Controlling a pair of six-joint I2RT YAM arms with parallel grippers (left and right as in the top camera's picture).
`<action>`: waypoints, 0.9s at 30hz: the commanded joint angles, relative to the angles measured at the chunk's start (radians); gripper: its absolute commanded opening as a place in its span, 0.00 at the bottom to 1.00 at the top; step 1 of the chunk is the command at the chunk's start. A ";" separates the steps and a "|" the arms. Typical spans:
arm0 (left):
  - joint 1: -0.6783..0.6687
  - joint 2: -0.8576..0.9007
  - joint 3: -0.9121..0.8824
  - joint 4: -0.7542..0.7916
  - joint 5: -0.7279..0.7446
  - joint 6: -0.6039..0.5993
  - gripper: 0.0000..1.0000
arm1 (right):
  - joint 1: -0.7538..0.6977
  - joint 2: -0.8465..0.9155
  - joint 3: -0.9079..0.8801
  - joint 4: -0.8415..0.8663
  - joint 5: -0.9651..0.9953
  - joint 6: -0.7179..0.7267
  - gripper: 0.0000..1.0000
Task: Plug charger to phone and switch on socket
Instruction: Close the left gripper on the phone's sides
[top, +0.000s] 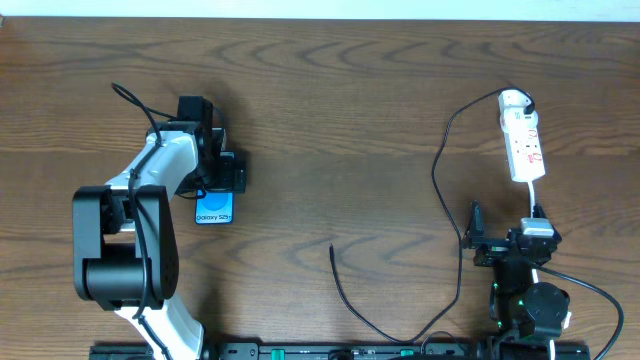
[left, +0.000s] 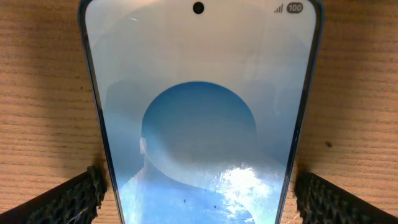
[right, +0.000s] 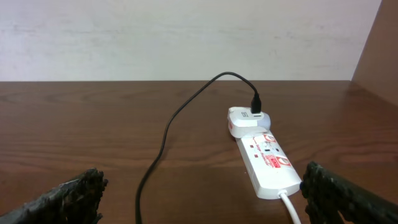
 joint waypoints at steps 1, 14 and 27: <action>-0.006 0.042 -0.046 -0.011 -0.072 0.002 0.99 | 0.005 -0.006 -0.002 -0.004 0.005 -0.011 0.99; -0.006 0.042 -0.046 -0.011 -0.072 0.002 1.00 | 0.005 -0.006 -0.002 -0.004 0.005 -0.011 0.99; -0.006 0.042 -0.046 -0.011 -0.072 0.002 0.93 | 0.005 -0.006 -0.002 -0.004 0.005 -0.011 0.99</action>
